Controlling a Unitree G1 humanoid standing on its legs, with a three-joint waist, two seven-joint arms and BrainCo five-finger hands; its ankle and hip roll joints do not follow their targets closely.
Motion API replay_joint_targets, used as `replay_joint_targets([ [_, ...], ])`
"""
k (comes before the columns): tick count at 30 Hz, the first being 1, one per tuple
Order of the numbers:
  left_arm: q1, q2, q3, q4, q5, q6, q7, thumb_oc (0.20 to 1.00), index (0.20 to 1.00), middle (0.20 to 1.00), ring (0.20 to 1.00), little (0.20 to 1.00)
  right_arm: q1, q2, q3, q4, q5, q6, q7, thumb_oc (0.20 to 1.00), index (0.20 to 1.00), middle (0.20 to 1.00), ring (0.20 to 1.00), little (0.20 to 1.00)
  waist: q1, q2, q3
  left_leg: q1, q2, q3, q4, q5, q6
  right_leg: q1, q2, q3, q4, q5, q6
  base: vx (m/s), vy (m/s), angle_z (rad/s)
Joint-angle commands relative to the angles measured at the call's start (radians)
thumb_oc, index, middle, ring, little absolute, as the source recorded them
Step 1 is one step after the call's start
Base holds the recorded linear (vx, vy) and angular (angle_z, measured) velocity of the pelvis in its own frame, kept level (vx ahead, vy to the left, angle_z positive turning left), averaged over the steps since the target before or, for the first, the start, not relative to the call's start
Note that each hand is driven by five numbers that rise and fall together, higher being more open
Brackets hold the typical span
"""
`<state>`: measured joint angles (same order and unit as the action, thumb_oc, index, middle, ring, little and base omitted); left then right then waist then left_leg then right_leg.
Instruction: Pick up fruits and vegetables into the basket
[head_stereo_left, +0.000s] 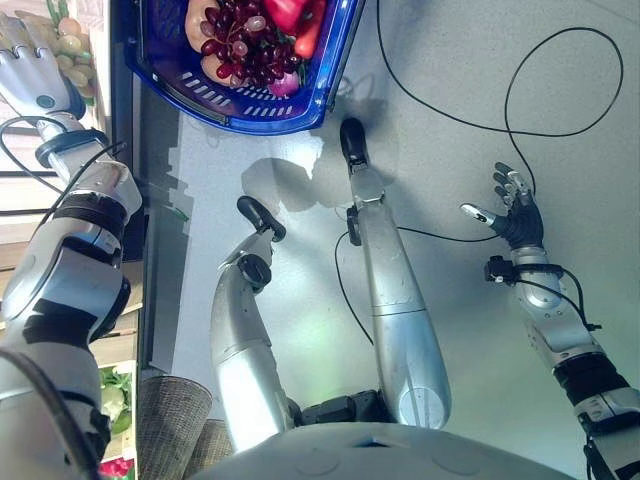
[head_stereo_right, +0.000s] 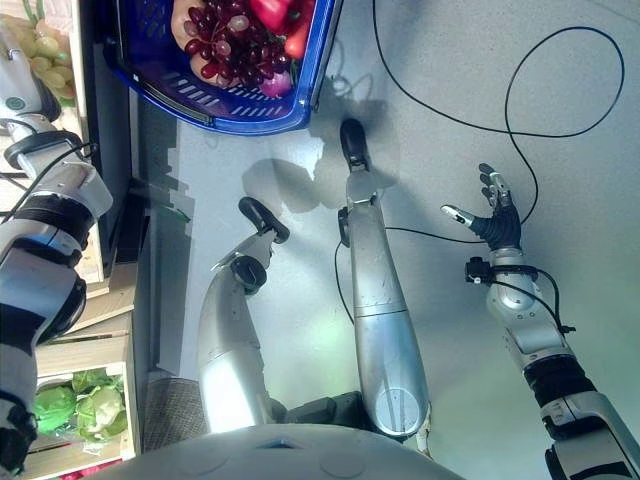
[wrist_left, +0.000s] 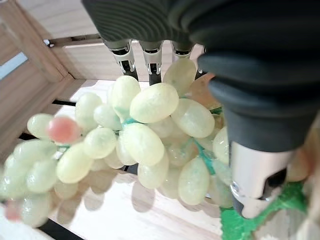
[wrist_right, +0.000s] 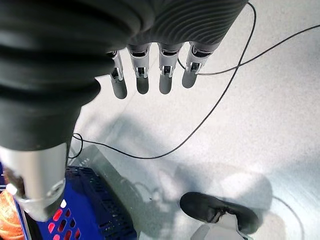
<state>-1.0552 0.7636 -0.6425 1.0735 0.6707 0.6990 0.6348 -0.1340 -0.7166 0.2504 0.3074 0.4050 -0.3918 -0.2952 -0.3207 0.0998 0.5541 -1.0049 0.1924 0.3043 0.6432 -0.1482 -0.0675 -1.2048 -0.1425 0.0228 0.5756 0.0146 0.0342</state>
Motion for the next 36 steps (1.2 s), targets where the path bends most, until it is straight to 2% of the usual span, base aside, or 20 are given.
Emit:
replay_joint_targets([
  [1, 0.092, 0.096, 0.011, 0.046, 0.034, 0.086, -0.025, 1.000, 1.000, 1.000, 1.000, 1.000, 0.006, 0.030, 0.006, -0.018, 0.036, -0.025, 0.013, 1.000, 1.000, 1.000, 1.000, 1.000, 0.010, -0.058, -0.034, -0.075, -0.016, -0.071, 0.048, -0.034, -0.012, 0.006, 0.010, 0.031, 0.035, -0.086, 0.059, 0.00, 0.000, 0.00],
  [16, 0.075, 0.097, 0.000, 0.084, 0.077, 0.114, -0.069, 1.000, 1.000, 1.000, 1.000, 1.000, -0.005, 0.041, 0.011, -0.005, 0.081, -0.026, 0.056, 1.000, 1.000, 1.000, 1.000, 1.000, 0.009, -0.056, -0.034, -0.083, -0.017, -0.072, 0.056, -0.033, -0.016, -0.001, 0.008, 0.030, 0.038, -0.086, 0.055, 0.00, 0.000, 0.00],
  [17, 0.072, 0.098, 0.000, 0.085, 0.082, 0.111, -0.076, 0.865, 0.865, 0.865, 0.865, 0.865, -0.005, 0.039, 0.011, -0.003, 0.089, -0.027, 0.060, 1.000, 1.000, 1.000, 1.000, 1.000, 0.009, -0.056, -0.034, -0.083, -0.017, -0.071, 0.055, -0.033, -0.015, -0.001, 0.008, 0.030, 0.038, -0.086, 0.054, 0.00, 0.000, 0.00],
  [18, 0.072, 0.100, -0.004, 0.088, 0.083, 0.107, -0.078, 0.442, 0.442, 0.442, 0.442, 0.442, -0.005, 0.039, 0.012, -0.004, 0.093, -0.026, 0.062, 1.000, 1.000, 1.000, 1.000, 1.000, 0.009, -0.056, -0.034, -0.082, -0.018, -0.072, 0.054, -0.032, -0.016, 0.000, 0.009, 0.030, 0.037, -0.085, 0.054, 0.00, 0.000, 0.00],
  [19, 0.069, 0.099, -0.003, 0.092, 0.091, 0.101, -0.085, 0.200, 0.200, 0.200, 0.200, 0.200, -0.006, 0.039, 0.014, 0.000, 0.096, -0.031, 0.064, 1.000, 1.000, 1.000, 1.000, 1.000, 0.009, -0.057, -0.034, -0.083, -0.018, -0.071, 0.055, -0.032, -0.015, 0.000, 0.009, 0.030, 0.037, -0.086, 0.053, 0.00, 0.000, 0.00],
  [29, 0.080, 0.092, 0.025, 0.082, -0.110, -0.016, 0.070, 0.200, 0.200, 0.200, 0.200, 0.200, -0.004, 0.045, 0.015, 0.011, 0.082, -0.052, 0.063, 1.000, 1.000, 1.000, 1.000, 1.000, 0.015, -0.060, -0.034, -0.082, -0.018, -0.079, 0.055, -0.029, -0.016, 0.008, 0.010, 0.029, 0.043, -0.093, 0.052, 0.00, 0.001, -0.02],
  [34, 0.091, 0.096, 0.048, 0.081, -0.178, -0.066, 0.092, 0.200, 0.200, 0.200, 0.200, 0.200, 0.003, 0.045, 0.011, 0.010, 0.077, -0.060, 0.067, 1.000, 1.000, 1.000, 1.000, 1.000, 0.020, -0.061, -0.034, -0.065, -0.018, -0.082, 0.046, -0.023, -0.019, 0.028, 0.007, 0.023, 0.040, -0.096, 0.051, 0.00, 0.000, 0.00],
  [36, 0.101, 0.092, 0.066, 0.078, -0.333, -0.117, 0.102, 0.200, 0.200, 0.200, 0.200, 0.200, 0.010, 0.046, 0.005, 0.010, 0.075, -0.063, 0.075, 1.000, 1.000, 1.000, 1.000, 1.000, 0.022, -0.061, -0.034, -0.051, -0.019, -0.083, 0.039, -0.021, -0.020, 0.042, 0.004, 0.021, 0.039, -0.100, 0.051, 0.00, 0.000, 0.00],
])
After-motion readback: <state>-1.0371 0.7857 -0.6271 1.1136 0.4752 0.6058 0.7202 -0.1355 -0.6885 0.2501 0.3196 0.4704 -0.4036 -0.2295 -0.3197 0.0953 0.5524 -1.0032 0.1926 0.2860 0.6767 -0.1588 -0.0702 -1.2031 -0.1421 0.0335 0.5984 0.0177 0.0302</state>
